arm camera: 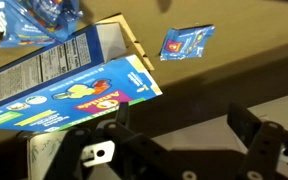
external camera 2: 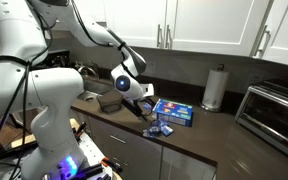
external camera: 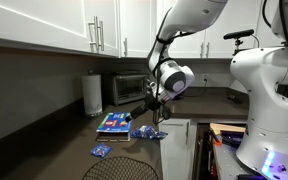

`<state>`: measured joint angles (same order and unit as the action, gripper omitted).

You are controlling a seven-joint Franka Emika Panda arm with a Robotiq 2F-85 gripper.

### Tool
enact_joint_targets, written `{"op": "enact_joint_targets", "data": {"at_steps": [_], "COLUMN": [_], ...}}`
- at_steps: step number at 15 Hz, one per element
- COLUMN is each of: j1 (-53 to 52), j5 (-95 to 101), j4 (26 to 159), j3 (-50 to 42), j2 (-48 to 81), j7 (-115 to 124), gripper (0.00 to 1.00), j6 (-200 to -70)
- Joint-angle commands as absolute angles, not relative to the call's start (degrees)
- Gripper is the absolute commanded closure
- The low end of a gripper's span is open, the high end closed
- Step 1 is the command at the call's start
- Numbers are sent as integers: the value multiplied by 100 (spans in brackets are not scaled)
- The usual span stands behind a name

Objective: Push the blue box to the right

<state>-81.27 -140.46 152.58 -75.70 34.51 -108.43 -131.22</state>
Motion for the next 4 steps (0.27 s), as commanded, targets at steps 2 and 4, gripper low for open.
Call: {"op": "enact_joint_targets", "data": {"at_steps": [2, 4], "j1": [-8520, -8675], "j5": [-13693, -13696], "j4": [15617, 15703], "j3": [-8084, -8231], "j2": [2611, 2473], "j7": [-11195, -11243], "gripper": [0, 0], "j6": [-13179, -13182]}}
